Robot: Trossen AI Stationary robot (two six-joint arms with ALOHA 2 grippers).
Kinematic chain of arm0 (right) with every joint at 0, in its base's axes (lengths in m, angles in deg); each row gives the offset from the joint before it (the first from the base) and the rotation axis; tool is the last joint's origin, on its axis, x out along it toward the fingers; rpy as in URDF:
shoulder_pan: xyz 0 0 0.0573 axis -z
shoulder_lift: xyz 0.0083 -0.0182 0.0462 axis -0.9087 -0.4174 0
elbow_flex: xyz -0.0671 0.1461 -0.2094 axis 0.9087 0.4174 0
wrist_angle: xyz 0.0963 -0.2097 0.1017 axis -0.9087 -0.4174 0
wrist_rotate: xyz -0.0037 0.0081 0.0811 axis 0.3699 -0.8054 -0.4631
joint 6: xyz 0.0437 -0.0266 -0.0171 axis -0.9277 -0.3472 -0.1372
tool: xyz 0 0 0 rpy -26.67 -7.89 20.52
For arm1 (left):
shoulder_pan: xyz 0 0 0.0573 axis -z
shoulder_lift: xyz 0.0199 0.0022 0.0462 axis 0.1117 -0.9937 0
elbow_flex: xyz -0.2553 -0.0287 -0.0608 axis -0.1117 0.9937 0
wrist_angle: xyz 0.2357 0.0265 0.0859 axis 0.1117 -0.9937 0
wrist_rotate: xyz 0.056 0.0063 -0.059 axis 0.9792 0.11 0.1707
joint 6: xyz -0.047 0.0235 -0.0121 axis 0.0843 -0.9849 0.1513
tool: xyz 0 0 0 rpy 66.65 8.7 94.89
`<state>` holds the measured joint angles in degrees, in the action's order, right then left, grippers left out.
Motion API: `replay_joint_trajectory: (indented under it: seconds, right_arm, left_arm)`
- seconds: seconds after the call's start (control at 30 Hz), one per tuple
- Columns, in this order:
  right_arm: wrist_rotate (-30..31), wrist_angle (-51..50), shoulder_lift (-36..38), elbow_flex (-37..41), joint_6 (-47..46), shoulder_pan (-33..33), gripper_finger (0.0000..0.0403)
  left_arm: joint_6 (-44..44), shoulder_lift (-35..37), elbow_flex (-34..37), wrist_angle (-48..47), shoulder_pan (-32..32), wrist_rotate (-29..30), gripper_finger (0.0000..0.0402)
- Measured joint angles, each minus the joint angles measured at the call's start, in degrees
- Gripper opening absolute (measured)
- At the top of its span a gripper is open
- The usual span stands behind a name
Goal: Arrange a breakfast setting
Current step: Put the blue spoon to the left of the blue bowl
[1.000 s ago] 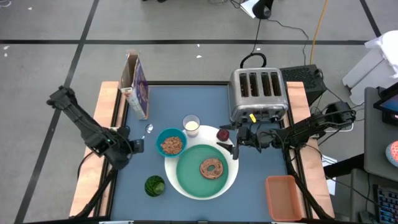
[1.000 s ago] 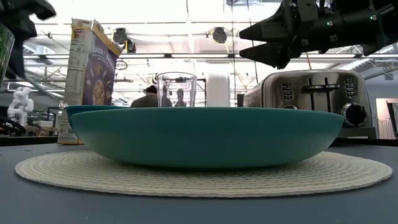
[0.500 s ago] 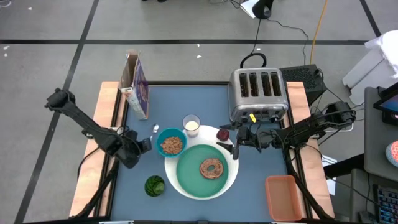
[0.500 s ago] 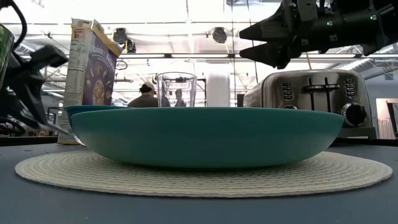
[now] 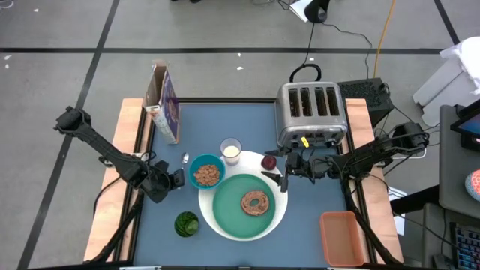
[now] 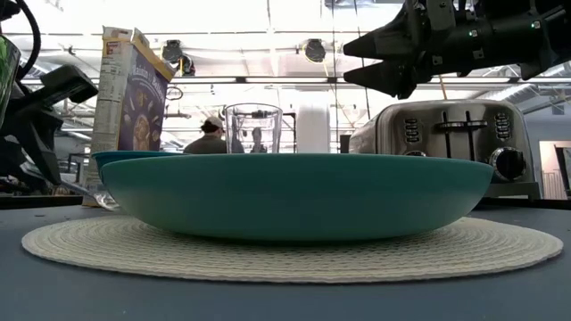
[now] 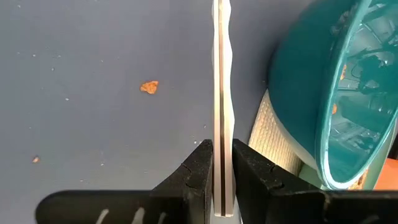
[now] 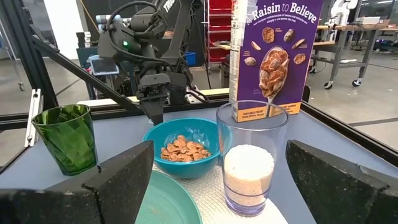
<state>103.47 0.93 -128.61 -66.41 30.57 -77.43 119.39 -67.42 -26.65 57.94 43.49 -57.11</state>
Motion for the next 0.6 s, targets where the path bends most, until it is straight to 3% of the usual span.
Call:
replay_joint_trajectory:
  seconds: [0.33,0.6]
  right_arm:
    - [0.00,0.00,0.00,0.01,-1.91,0.00,0.0357]
    - [0.00,0.04,0.00,0.01,-1.92,-0.02,0.0357]
  left_arm:
    - [-0.02,-0.10,0.00,0.40,0.00,-0.15,0.0051]
    - [-0.26,-6.71,0.00,2.02,-0.55,-1.97,0.0051]
